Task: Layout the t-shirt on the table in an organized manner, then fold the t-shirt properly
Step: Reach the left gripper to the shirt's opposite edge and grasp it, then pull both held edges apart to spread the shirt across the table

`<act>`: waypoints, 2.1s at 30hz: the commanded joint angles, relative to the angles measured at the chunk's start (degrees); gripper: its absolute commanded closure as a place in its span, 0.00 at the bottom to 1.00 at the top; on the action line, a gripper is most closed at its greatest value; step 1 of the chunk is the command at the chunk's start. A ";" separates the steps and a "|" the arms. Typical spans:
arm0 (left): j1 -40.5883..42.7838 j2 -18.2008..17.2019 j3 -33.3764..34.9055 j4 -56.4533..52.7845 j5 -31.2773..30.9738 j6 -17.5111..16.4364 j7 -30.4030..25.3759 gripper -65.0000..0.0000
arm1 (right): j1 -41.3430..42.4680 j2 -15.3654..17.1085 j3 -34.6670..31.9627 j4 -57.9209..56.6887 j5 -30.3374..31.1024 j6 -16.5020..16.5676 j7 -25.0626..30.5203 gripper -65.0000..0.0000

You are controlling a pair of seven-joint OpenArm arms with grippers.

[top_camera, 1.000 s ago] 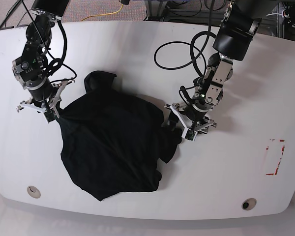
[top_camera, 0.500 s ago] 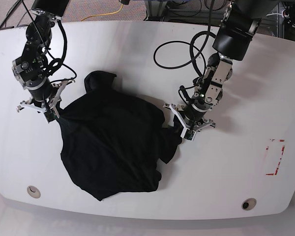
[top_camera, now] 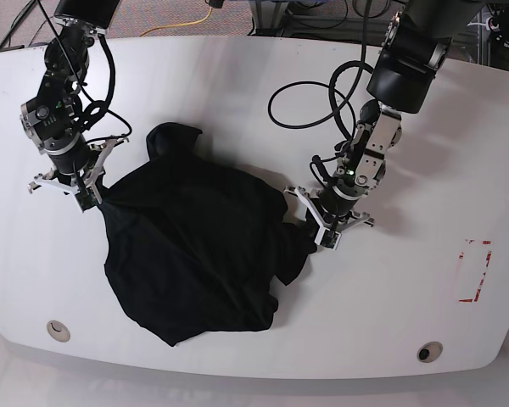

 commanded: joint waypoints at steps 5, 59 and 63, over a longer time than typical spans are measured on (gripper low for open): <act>-0.15 -0.55 -0.47 4.74 0.33 0.48 1.63 1.00 | 0.48 0.72 0.43 1.27 0.40 -0.36 0.94 1.00; 23.15 -16.02 -28.25 47.99 0.41 0.48 10.33 1.00 | 4.62 -0.33 13.44 3.73 0.05 -0.36 0.94 1.00; 24.29 -16.02 -28.25 47.99 0.41 0.48 10.33 1.00 | 4.35 -0.42 13.53 3.73 0.05 -0.36 0.94 1.00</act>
